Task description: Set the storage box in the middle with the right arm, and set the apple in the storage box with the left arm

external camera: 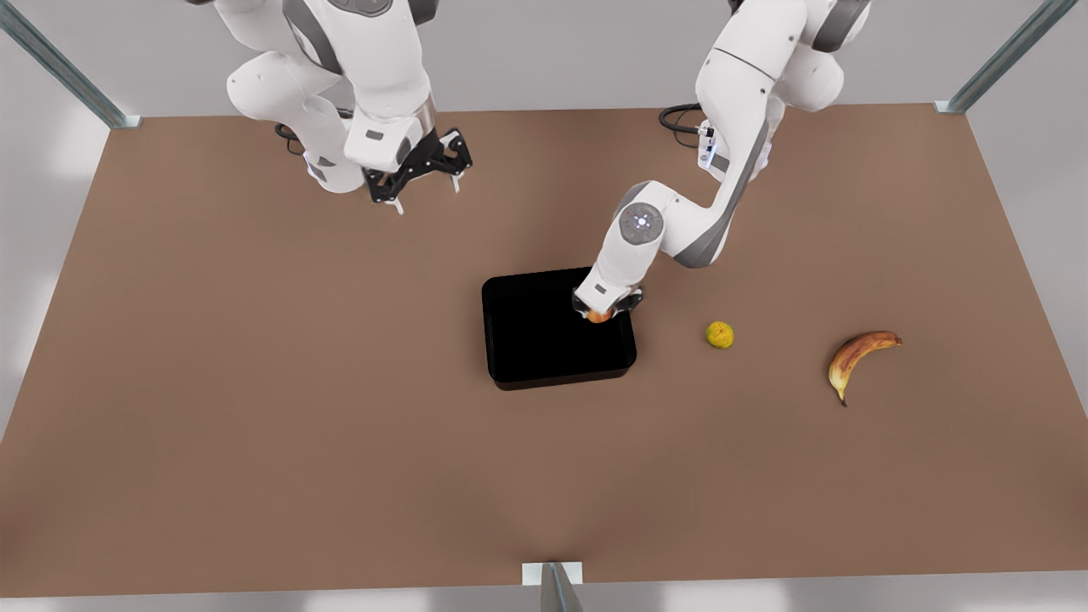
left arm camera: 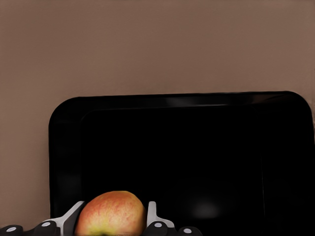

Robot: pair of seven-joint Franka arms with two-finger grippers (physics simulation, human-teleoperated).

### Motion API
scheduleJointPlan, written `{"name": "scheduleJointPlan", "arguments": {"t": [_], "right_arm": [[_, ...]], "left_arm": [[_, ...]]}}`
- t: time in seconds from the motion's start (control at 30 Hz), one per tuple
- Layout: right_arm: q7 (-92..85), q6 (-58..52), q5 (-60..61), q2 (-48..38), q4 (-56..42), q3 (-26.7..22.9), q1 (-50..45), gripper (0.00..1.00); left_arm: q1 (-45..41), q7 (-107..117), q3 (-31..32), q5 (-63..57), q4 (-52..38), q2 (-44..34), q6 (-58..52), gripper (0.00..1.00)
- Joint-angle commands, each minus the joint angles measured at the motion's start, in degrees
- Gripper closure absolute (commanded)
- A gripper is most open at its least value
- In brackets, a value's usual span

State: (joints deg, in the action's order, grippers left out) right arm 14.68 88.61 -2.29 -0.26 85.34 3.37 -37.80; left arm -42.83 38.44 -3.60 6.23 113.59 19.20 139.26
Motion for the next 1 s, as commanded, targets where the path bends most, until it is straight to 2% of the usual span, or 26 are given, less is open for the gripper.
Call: {"name": "scheduleJointPlan", "arguments": {"t": [0.0, 0.03, 0.27, 0.3, 0.37, 0.43, 0.53, 0.57, 0.6, 0.7, 0.8, 0.97], "right_arm": [[0.00, -0.02, 0.00, 0.00, 0.00, -0.03, 25.32, 0.00], [0.09, -0.02, 0.00, 0.00, 0.00, -0.03, 25.32, 0.00], [0.09, -0.02, 0.00, -0.44, -0.09, 0.06, 25.14, 0.00], [0.09, 0.07, 0.09, -0.44, -0.09, 0.06, 25.14, 0.00], [0.09, 0.07, 0.09, -0.44, 0.00, 0.06, 25.14, 0.00], [0.00, 0.25, 0.00, -0.71, -0.09, 0.23, 25.14, 0.00], [-5.19, 0.33, 0.09, -0.71, -0.26, 0.41, 27.34, 0.00], [-5.19, 0.42, 0.09, -0.71, -0.26, 0.41, 27.34, 0.00], [-5.19, 0.42, 0.09, -0.71, -0.26, 0.41, 27.25, 0.00], [-5.10, 0.34, 0.09, -0.71, -0.26, 0.41, 27.25, 0.00], [-5.10, 0.51, 0.09, -0.80, -0.26, 0.41, 27.16, 0.00], [-5.36, 0.86, -0.44, -0.36, -0.09, -0.21, 27.60, 0.00]], "left_arm": [[0.03, -0.47, 0.00, 10.12, 0.06, 0.05, 0.30, 0.26], [0.12, -0.38, -0.09, 10.12, 0.06, 0.05, 0.31, 0.00], [2.93, -0.82, -0.70, 8.80, -0.03, -2.15, -0.57, 0.00], [4.86, -0.91, -0.70, 7.67, -0.12, -4.34, -2.76, 0.00], [9.87, -1.17, -0.53, 0.63, -6.87, -8.56, -18.83, 0.00], [19.53, -11.27, -0.88, -3.32, -21.29, -9.35, -38.80, 0.00], [32.09, -26.20, -0.88, -6.05, -28.77, -9.18, -45.13, 0.00], [31.77, -29.47, -5.42, -6.40, -28.77, -9.35, -45.57, 0.00], [30.70, -30.61, -7.38, -6.40, -28.86, -9.53, -47.50, 0.00], [27.54, -29.74, -6.77, -6.40, -29.39, -9.09, -50.14, 0.00], [28.68, -25.78, 0.09, -6.14, -28.95, -9.35, -50.85, 0.00], [24.73, -26.57, -2.20, -5.70, -27.89, -9.44, -50.41, 0.00]]}}
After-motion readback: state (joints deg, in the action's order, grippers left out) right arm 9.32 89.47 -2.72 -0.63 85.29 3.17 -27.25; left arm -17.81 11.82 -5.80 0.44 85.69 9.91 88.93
